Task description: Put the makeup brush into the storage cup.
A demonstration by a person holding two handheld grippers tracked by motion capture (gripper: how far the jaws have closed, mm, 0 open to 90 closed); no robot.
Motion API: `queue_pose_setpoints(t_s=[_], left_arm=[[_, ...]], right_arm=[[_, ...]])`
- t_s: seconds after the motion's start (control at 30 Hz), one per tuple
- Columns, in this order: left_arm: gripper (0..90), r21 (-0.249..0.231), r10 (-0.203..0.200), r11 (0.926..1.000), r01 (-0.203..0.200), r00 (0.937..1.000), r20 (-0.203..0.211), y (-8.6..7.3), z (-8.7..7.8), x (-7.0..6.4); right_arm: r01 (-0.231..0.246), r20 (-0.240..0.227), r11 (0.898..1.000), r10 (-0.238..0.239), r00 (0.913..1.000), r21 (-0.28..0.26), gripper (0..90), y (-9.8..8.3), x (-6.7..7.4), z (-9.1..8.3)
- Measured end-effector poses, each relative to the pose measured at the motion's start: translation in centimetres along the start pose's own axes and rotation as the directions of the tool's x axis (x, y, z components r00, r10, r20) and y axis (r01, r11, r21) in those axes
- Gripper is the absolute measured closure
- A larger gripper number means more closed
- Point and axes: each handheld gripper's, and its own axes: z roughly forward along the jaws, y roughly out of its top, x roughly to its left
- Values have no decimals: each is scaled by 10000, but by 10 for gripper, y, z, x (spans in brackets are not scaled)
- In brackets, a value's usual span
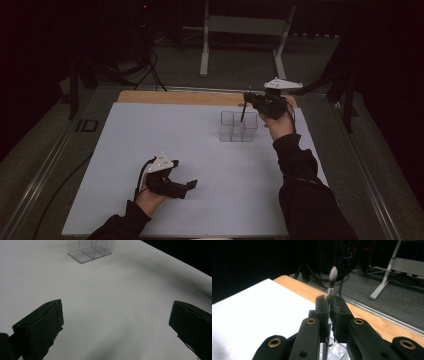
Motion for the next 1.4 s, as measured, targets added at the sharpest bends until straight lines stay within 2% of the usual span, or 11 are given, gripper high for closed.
queue_pose_setpoints(t_s=[0.13, 0.73, 0.97, 1.17, 1.23, 1.4], left_arm=[[9, -1, 4, 10000, -4, 10000, 4, 0, 0, 0], [9, -21, -3, 10000, 3, 10000, 14, -1, 0, 1], [9, -49, -18, 10000, 18, 10000, -2, -1, -1, 2], [9, -45, -8, 10000, 8, 10000, 42, -1, -1, 1], [9, -47, -2, 10000, 2, 10000, 23, -1, -1, 1], [9, -50, 12, 10000, -12, 10000, 1, -1, -2, 1]], right_arm=[[-180, -110, 9992, 184, 9998, 352, 843, -5, -2, 8], [-483, -190, 9952, 501, 9986, 852, 838, -20, -5, 27], [-748, -322, 9907, 789, 9964, 1139, 834, -26, -7, 35], [-776, -314, 9845, 835, 9960, 1574, 833, -33, -6, 44], [-711, -349, 9815, 785, 9963, 1780, 794, -34, -5, 47], [-591, -284, 9745, 668, 9974, 2166, 578, -36, -2, 51]])
